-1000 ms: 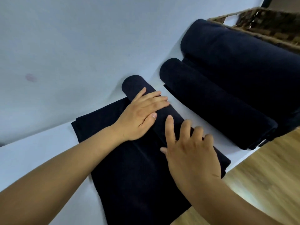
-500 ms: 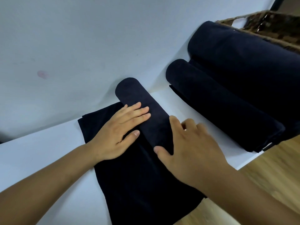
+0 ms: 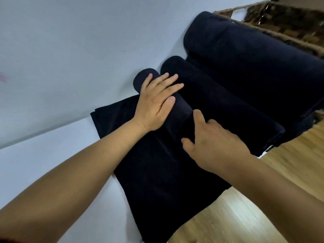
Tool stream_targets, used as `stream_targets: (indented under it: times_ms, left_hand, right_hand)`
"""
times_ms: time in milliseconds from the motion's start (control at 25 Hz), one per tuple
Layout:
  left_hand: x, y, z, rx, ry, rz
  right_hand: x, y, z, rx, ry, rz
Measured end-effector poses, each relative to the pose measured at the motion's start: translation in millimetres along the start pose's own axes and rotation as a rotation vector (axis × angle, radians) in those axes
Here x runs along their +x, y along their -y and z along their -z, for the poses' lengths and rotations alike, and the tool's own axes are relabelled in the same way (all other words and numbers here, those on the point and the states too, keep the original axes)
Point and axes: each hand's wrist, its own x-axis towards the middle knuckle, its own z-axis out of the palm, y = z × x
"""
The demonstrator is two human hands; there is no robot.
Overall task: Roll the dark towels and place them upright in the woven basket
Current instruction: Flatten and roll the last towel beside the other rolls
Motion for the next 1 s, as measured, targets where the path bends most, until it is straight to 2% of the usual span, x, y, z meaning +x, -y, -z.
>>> stream_targets:
  times_ms: [200, 320, 440, 560, 640, 760, 800, 920, 1000]
  left_hand:
    - [-23.2, 1.6, 14.1, 0.044, 0.034, 0.031]
    - [-49.5, 2.2, 31.7, 0.016, 0.087, 0.09]
    - [-72.0, 5.8, 48.7, -0.033, 0.132, 0.124]
    - [-95.5, 8.5, 65.9, -0.075, 0.15, 0.152]
    - [-108.3, 8.9, 74.4, -0.099, 0.169, 0.189]
    - [-104.7, 4.4, 81.5, -0.121, 0.206, 0.23]
    - [-96.0, 3.5, 83.5, -0.097, 0.193, 0.219]
    - [-56.4, 4.7, 80.1, 0.003, 0.105, 0.123]
    - [-30.3, 5.8, 65.6, -0.003, 0.133, 0.105]
  right_hand:
    - [-22.1, 33.0, -30.3, -0.277, -0.206, 0.069]
    - [-36.0, 56.1, -44.0, -0.35, -0.182, 0.074]
    - [-50.3, 66.4, -52.9, -0.29, -0.199, 0.117]
    - [-61.2, 60.7, -41.6, -0.077, -0.271, 0.188]
    - [-56.5, 49.8, -22.0, -0.032, -0.222, 0.263]
    - [-38.7, 31.4, -5.6, 0.203, -0.012, 0.185]
    - [-34.6, 30.4, -6.4, 0.211, 0.054, 0.171]
    - [-34.2, 32.1, -14.1, 0.172, 0.074, 0.209]
    - [-31.2, 28.1, -13.2, 0.157, 0.066, 0.192]
